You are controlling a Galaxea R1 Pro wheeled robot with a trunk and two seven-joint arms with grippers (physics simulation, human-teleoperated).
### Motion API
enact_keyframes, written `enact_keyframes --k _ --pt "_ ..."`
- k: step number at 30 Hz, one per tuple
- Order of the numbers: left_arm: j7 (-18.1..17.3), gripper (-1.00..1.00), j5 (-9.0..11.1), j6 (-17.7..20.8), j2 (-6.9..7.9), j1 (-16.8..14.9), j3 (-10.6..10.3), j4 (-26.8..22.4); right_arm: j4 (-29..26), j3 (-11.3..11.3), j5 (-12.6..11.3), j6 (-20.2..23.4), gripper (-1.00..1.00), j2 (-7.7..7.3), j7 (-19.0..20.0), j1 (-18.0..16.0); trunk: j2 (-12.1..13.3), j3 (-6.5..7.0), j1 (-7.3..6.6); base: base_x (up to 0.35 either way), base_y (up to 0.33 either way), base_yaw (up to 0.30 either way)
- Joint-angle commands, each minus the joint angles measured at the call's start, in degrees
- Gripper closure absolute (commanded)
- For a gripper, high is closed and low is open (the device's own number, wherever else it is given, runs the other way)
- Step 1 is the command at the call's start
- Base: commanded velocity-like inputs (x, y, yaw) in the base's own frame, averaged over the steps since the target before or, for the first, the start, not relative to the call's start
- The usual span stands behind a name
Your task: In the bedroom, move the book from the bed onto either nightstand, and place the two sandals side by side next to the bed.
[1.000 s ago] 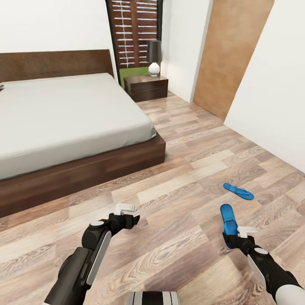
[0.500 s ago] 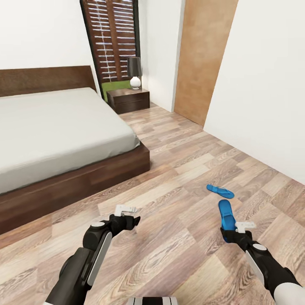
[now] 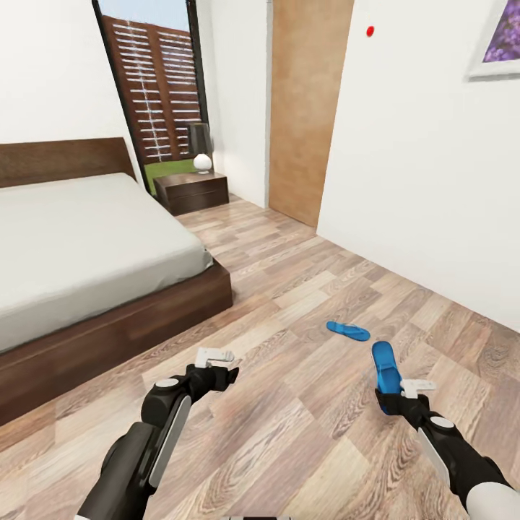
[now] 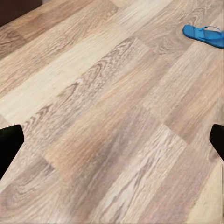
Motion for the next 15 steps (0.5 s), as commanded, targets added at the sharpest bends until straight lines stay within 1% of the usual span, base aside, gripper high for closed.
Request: enact_keyframes --k 1,8,15 --pt "0.17 -1.0 0.55 0.28 -0.01 -0.03 0.04 -0.06 -0.02 -0.2 -0.48 0.27 1.0 0.02 0.33 -0.01 0.0 0.23 -0.03 0.0 0.0 -0.246" --pt "0.22 -1.0 0.6 0.3 -0.01 -0.05 0.11 -0.11 0.04 -0.17 -0.49 0.26 1.0 0.02 0.33 -0.01 0.09 2.14 -0.21 0.0 0.0 -0.246" --pt "0.2 -1.0 0.49 0.3 0.07 -0.04 0.11 -0.13 0.07 -0.23 -0.49 0.26 1.0 0.02 0.33 -0.01 0.09 2.49 -0.21 0.0 0.0 -0.246"
